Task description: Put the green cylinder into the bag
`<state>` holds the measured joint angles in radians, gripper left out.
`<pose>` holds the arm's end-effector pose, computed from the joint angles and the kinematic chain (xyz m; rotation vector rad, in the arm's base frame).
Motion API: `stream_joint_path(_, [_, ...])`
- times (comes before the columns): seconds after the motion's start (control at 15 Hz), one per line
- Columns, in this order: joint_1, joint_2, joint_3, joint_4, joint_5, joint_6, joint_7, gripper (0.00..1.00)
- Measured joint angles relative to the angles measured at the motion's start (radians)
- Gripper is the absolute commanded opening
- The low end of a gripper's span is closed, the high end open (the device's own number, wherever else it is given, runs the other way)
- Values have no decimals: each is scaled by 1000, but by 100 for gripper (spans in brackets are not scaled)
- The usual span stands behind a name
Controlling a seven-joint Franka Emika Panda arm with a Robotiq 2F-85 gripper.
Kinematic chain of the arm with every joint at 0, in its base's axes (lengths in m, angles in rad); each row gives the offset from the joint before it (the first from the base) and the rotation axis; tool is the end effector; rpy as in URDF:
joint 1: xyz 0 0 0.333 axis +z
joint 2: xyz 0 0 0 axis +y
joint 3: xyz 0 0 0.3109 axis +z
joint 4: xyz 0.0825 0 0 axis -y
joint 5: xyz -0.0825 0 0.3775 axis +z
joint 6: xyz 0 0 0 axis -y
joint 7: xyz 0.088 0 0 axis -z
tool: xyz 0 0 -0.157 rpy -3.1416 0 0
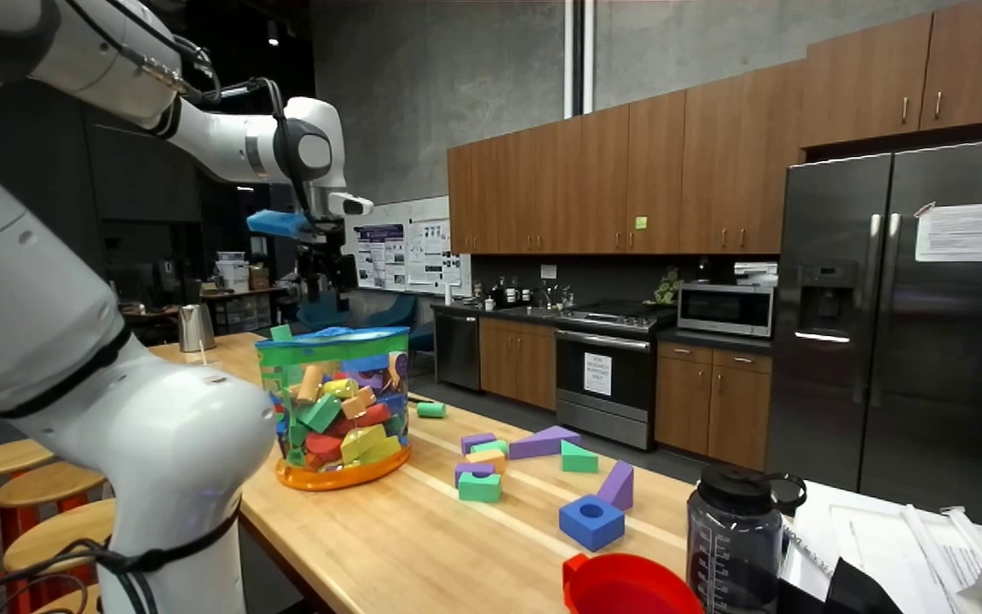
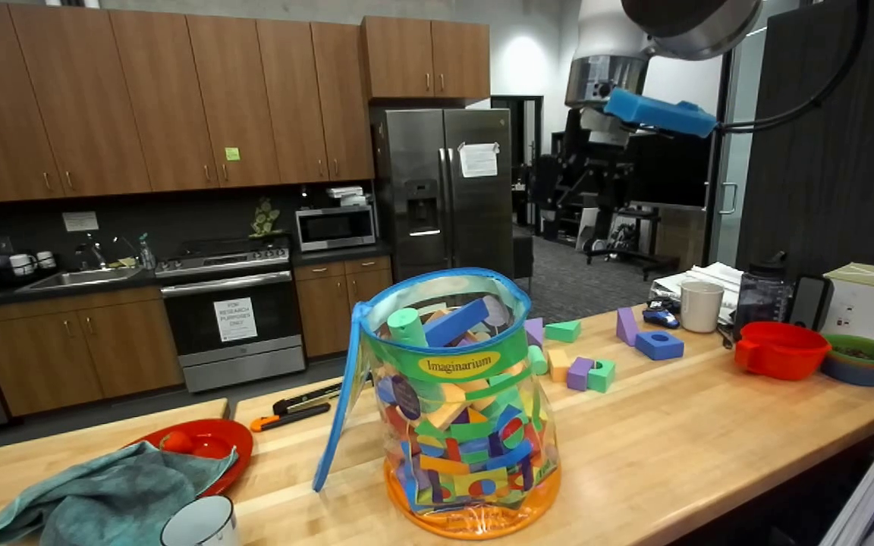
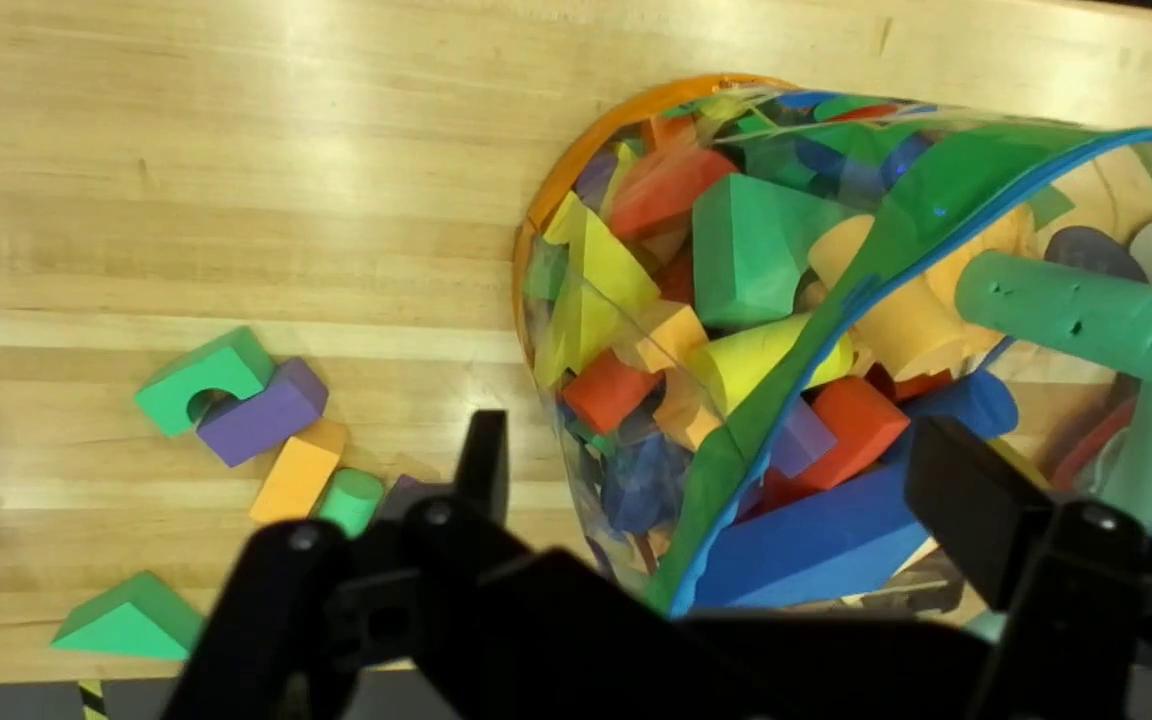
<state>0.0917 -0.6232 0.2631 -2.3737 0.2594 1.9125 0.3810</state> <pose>0.3524 0.1705 0.4975 -2.9881 0.1972 -0.1611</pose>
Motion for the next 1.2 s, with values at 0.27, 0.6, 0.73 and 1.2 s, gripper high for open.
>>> stream_joint_path(0.27, [-37, 45, 3, 2, -72, 89, 45, 100])
stream_joint_path(0.6, [-80, 104, 3, 16, -133, 179, 117, 100])
stream_joint_path(0.73, [-94, 129, 3, 21, -162, 200, 149, 100])
stream_joint_path(1.2, [-140, 273, -5, 40, -263, 261, 260, 100])
